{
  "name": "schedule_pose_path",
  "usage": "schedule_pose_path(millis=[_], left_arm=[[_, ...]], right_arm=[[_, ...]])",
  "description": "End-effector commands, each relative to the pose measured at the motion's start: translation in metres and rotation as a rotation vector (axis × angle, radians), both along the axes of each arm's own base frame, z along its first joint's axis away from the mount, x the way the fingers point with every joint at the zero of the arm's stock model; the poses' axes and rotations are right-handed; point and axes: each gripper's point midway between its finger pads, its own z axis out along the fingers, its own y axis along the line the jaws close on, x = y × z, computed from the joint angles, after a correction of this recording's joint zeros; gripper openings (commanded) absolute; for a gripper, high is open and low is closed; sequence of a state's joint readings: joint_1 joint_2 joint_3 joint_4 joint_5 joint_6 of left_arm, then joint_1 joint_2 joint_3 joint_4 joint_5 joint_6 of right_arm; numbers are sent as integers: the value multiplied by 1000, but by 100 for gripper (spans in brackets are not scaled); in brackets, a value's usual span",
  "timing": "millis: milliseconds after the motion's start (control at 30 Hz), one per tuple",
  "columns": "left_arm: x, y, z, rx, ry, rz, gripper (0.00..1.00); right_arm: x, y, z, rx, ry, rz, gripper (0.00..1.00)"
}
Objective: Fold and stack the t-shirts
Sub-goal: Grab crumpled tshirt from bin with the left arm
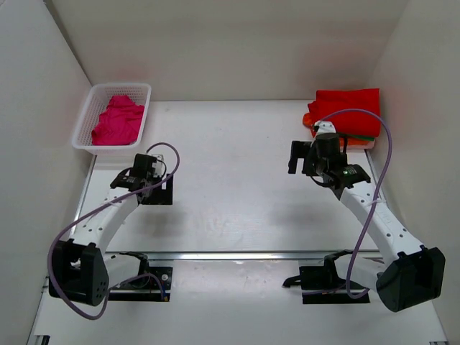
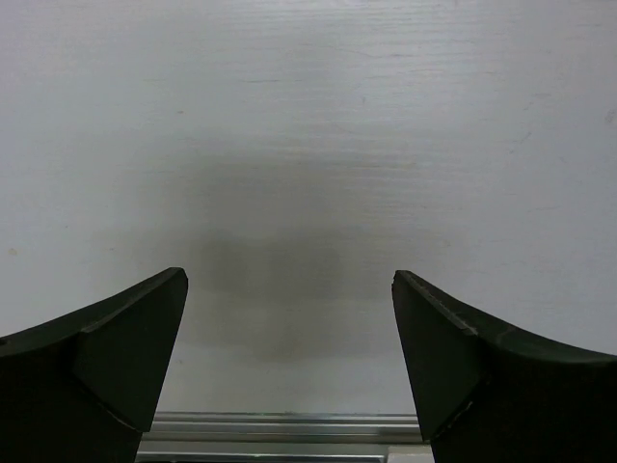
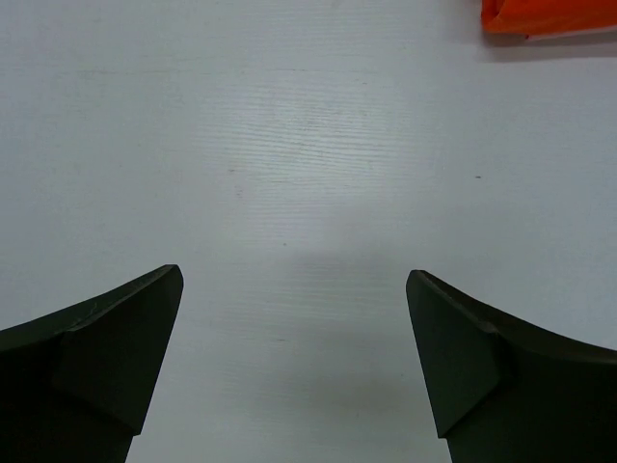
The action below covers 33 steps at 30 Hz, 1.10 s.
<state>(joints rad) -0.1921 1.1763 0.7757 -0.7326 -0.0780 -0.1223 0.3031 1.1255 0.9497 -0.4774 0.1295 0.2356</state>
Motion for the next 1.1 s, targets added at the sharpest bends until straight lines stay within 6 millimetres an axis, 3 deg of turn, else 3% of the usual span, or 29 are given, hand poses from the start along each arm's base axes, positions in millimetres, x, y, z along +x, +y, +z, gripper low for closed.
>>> schedule_pose_path(millis=[0, 133, 267, 300, 400, 467, 500, 533, 567, 600, 667, 700, 733, 767, 900, 933, 967, 1033, 1067], left_arm=[[-4, 9, 3, 57, -45, 87, 99], [-5, -9, 28, 5, -180, -15, 99], [12, 3, 54, -106, -274, 74, 99], [21, 8, 62, -129, -299, 102, 99], [49, -6, 85, -185, -340, 99, 98], [93, 2, 123, -135, -406, 143, 95], [105, 14, 130, -114, -407, 175, 30], [130, 22, 149, -113, -434, 220, 0], [154, 30, 164, -90, -464, 266, 0], [163, 43, 170, -56, -470, 318, 0], [206, 57, 182, -53, -494, 371, 0], [219, 61, 195, -71, -526, 388, 26], [234, 86, 179, -63, -507, 443, 59], [251, 94, 173, -90, -502, 464, 68], [303, 146, 152, -113, -519, 584, 74], [312, 156, 162, -110, -550, 600, 74], [324, 164, 145, -104, -540, 619, 73], [349, 183, 131, -76, -552, 645, 73], [352, 193, 121, -63, -539, 661, 73]], right_arm=[[3, 3, 12, 33, -43, 26, 99], [2, -18, 14, 26, -41, 0, 99], [1, -36, 28, 56, -74, -28, 99], [1, -34, 31, 58, -79, -20, 99], [6, -20, 39, 71, -103, 14, 99], [9, -11, 32, 63, -79, 37, 99], [10, -7, 31, 51, -78, 55, 100], [11, -3, 28, 50, -68, 74, 99], [13, -2, 24, 41, -51, 80, 99], [11, -4, 14, 26, -18, 84, 99], [14, -7, 12, 11, -12, 89, 99], [14, -8, 9, 7, -6, 94, 99], [14, -10, 7, 5, -1, 89, 99], [16, -10, 9, 6, -7, 94, 99], [20, -8, 7, -11, -12, 107, 99], [23, -9, 9, -18, -16, 105, 100], [25, -8, 10, -13, -17, 110, 100], [28, -6, 9, -17, -11, 111, 99], [30, -7, 11, -14, -14, 108, 99]])
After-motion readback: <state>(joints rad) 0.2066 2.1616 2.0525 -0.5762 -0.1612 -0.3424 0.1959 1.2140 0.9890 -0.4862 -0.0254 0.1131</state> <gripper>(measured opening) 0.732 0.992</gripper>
